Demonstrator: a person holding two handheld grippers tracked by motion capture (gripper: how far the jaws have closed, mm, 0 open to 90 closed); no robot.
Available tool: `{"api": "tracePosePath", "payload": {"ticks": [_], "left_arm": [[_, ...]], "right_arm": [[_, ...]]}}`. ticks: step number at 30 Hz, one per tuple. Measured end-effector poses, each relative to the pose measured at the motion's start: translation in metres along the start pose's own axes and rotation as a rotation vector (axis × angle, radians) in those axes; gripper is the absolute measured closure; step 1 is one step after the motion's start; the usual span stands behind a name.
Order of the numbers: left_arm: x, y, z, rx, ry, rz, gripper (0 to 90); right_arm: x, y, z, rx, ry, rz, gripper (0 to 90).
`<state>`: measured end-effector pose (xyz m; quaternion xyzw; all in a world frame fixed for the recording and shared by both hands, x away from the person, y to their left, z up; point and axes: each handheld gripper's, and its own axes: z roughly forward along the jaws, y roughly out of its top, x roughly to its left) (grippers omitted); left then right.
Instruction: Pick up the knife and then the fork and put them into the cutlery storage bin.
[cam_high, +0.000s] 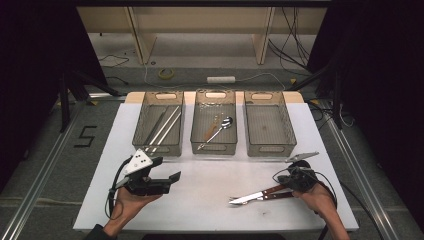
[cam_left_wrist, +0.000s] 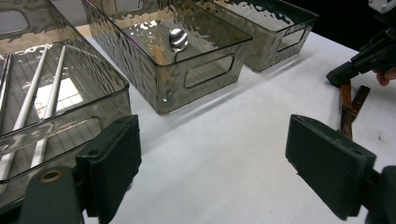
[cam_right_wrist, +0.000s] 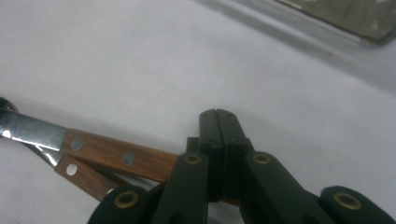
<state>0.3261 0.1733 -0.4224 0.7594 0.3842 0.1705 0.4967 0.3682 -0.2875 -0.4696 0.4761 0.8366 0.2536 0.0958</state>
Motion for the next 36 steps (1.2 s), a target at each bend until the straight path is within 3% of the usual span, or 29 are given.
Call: {"api": "tracePosePath", "payload": {"ticks": [7, 17, 21, 24, 27, 31, 33, 36], "left_arm": [[-0.001, 0.0, -0.001, -0.003, 0.0, -0.002, 17.7], [-0.001, 0.0, -0.002, -0.003, 0.002, 0.003, 17.7], [-0.001, 0.0, -0.002, -0.003, 0.001, 0.003, 17.7], [-0.001, -0.001, -0.002, -0.005, 0.001, -0.001, 17.7], [0.0, -0.001, -0.001, -0.004, 0.002, -0.001, 17.7], [-0.001, -0.001, -0.001, -0.007, 0.003, -0.003, 17.7], [-0.001, -0.001, -0.001, -0.006, 0.002, -0.001, 17.7], [-0.001, -0.001, -0.001, -0.007, 0.002, -0.002, 17.7]], "right_arm": [[0.009, -0.015, -0.01, 0.028, 0.006, 0.032, 90.0], [0.025, -0.033, -0.023, 0.068, 0.012, -0.006, 90.0], [0.028, -0.035, -0.026, 0.089, 0.007, -0.052, 90.0], [0.028, -0.03, -0.032, 0.076, 0.013, -0.11, 80.4], [0.031, -0.022, -0.041, 0.07, 0.049, -0.201, 63.8], [0.041, -0.016, -0.046, 0.086, 0.081, -0.321, 51.9], [0.046, -0.015, -0.045, 0.115, 0.069, -0.37, 48.7], [0.048, -0.014, -0.039, 0.145, 0.06, -0.41, 43.8]]}}
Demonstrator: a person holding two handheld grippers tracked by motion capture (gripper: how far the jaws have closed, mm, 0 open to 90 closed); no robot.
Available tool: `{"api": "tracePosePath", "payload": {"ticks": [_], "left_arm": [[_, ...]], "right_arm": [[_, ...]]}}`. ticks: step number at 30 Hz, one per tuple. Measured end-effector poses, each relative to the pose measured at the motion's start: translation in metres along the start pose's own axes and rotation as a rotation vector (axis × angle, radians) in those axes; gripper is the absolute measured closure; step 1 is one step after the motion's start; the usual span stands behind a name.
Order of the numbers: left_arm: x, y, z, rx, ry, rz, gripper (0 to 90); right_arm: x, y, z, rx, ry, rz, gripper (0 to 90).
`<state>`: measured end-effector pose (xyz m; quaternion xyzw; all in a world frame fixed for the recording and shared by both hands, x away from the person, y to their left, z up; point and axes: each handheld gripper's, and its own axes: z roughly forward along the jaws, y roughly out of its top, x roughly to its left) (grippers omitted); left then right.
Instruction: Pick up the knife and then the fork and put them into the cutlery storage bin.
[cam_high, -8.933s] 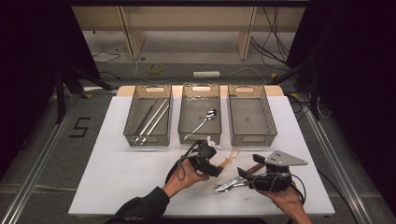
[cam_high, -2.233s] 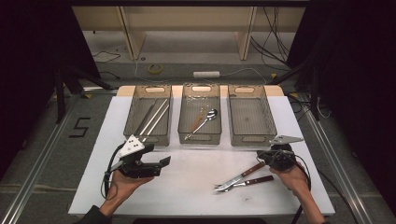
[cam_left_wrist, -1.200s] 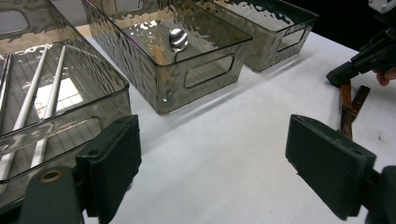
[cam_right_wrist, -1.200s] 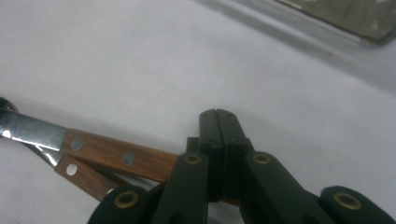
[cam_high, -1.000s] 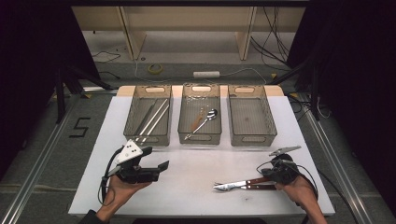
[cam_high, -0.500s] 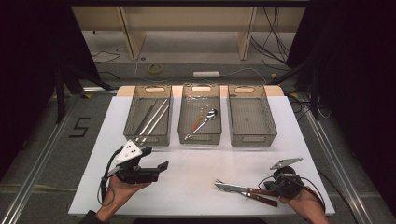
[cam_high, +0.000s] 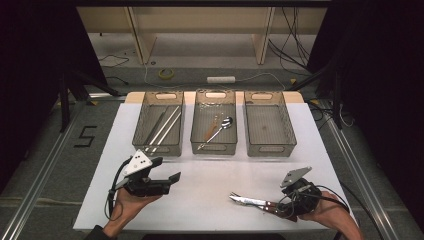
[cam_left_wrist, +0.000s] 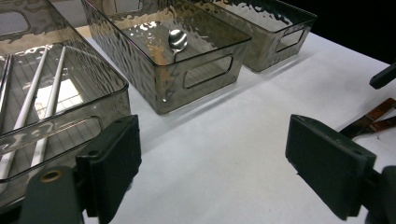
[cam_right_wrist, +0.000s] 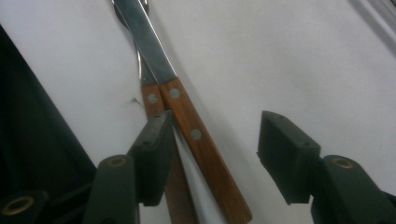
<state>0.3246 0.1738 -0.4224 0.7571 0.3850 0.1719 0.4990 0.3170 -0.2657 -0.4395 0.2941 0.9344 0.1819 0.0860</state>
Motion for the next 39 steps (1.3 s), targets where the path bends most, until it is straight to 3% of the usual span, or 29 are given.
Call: {"api": "tracePosePath", "payload": {"ticks": [8, 21, 33, 39], "left_arm": [[0.0, 0.0, 0.0, 0.0, 0.001, 0.003, 17.7], [0.0, 0.001, 0.0, 0.0, 0.004, 0.004, 17.7], [0.0, 0.001, 0.001, 0.006, 0.004, 0.014, 17.7], [-0.001, 0.001, 0.001, 0.01, 0.001, 0.017, 17.7]], "right_arm": [[-0.001, 0.004, 0.011, 0.088, -0.008, -0.067, 43.8], [0.003, 0.01, 0.022, 0.158, 0.005, -0.163, 56.9], [0.006, 0.017, 0.023, 0.159, 0.041, -0.228, 70.5], [0.008, 0.016, 0.023, 0.157, 0.039, -0.295, 73.3]]}}
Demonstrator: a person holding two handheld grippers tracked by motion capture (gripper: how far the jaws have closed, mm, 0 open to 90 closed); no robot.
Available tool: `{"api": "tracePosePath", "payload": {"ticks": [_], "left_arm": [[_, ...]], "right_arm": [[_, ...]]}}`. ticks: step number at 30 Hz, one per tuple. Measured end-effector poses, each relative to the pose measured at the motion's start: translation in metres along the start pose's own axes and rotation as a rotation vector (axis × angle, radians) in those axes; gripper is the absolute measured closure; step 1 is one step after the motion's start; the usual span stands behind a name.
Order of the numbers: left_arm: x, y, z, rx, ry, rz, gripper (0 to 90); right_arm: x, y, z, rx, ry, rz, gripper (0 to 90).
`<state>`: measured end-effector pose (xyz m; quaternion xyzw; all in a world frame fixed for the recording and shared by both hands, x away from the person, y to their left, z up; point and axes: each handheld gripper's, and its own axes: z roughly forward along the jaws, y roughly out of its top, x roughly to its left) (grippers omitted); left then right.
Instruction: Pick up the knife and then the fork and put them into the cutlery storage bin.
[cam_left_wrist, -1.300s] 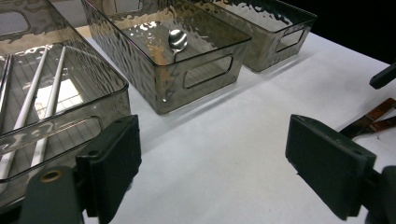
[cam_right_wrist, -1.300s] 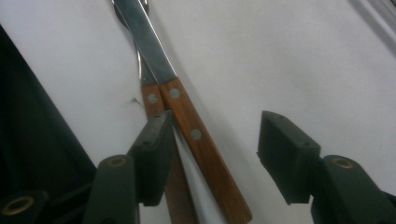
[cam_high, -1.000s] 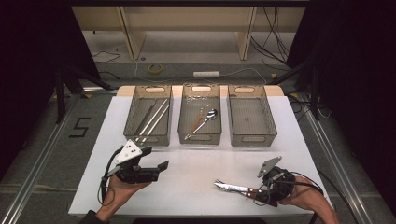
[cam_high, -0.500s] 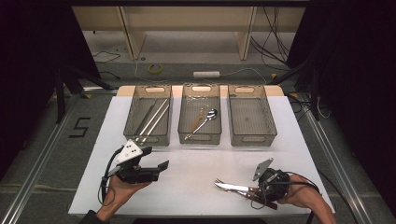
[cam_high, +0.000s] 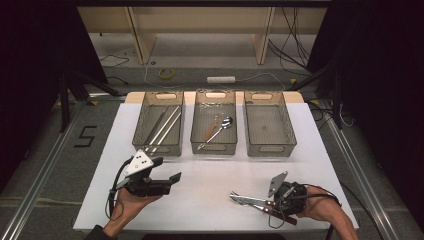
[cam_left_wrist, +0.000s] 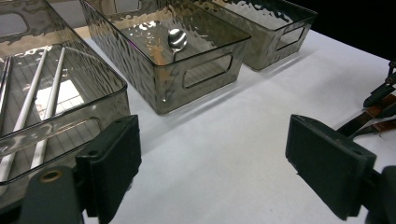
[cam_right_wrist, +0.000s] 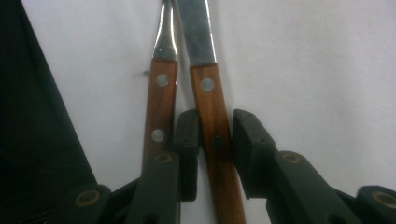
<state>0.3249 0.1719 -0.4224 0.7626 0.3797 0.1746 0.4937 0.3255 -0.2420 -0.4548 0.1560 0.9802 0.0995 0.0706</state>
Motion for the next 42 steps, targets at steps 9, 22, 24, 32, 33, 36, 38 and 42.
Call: {"api": "tracePosePath", "payload": {"ticks": [9, 22, 24, 32, 33, 36, 38, 42], "left_arm": [[-0.001, 0.0, 0.001, 0.002, -0.002, 0.004, 17.7], [-0.001, 0.0, 0.001, 0.002, -0.001, 0.003, 17.7], [-0.001, 0.0, 0.0, -0.002, 0.001, 0.001, 17.7], [0.0, 0.0, -0.002, -0.017, -0.005, -0.007, 17.7], [0.0, 0.0, -0.002, -0.019, -0.005, -0.006, 17.7], [0.0, 0.0, -0.003, -0.029, -0.005, -0.008, 17.6], [0.001, 0.0, -0.004, -0.033, -0.004, -0.01, 17.6], [0.003, 0.0, -0.006, -0.042, -0.002, -0.017, 17.5]], "right_arm": [[0.0, -0.002, -0.001, -0.006, -0.012, -0.038, 76.5], [-0.001, -0.005, -0.011, -0.064, -0.026, -0.049, 77.1], [-0.002, -0.006, -0.014, -0.085, -0.024, -0.033, 77.1], [-0.008, -0.006, -0.025, -0.204, -0.004, 0.075, 77.2], [-0.01, -0.005, -0.027, -0.228, 0.002, 0.094, 77.2], [-0.015, -0.003, -0.032, -0.278, 0.001, 0.16, 77.2], [-0.019, -0.001, -0.035, -0.308, -0.01, 0.206, 77.2], [-0.03, 0.004, -0.04, -0.365, -0.02, 0.279, 77.3]]}}
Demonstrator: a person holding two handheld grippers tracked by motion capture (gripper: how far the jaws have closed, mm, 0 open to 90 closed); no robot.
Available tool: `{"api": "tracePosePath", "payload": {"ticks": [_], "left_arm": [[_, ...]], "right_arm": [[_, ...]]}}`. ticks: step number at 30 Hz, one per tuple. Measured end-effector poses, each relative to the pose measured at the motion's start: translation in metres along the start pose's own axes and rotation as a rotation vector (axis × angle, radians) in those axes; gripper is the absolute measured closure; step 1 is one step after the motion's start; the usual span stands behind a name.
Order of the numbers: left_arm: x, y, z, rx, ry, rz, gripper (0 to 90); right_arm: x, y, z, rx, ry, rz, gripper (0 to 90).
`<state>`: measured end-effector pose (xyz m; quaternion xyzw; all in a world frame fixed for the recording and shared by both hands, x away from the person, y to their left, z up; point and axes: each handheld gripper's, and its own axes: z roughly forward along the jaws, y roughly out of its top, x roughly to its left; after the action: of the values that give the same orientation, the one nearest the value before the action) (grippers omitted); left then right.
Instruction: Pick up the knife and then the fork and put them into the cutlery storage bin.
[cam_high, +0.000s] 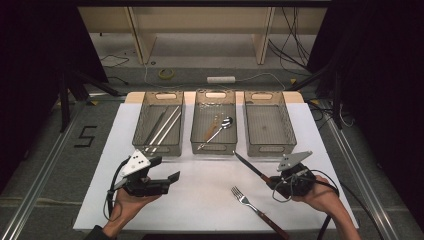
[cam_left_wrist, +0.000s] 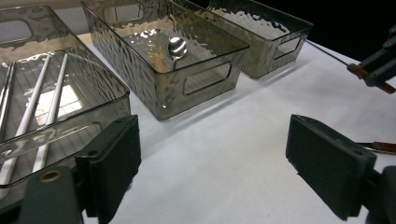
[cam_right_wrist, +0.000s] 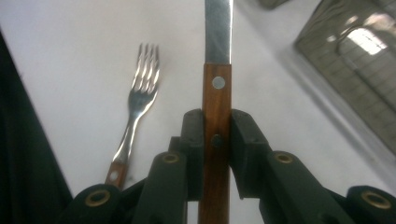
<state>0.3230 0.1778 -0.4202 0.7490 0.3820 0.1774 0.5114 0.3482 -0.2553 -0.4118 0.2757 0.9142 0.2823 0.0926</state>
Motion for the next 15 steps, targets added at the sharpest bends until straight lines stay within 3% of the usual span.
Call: {"api": "tracePosePath", "payload": {"ticks": [15], "left_arm": [[0.004, -0.002, -0.005, -0.012, 0.014, -0.01, 17.4]], "right_arm": [[-0.03, 0.031, -0.002, -0.106, -0.087, 0.145, 77.2]]}}
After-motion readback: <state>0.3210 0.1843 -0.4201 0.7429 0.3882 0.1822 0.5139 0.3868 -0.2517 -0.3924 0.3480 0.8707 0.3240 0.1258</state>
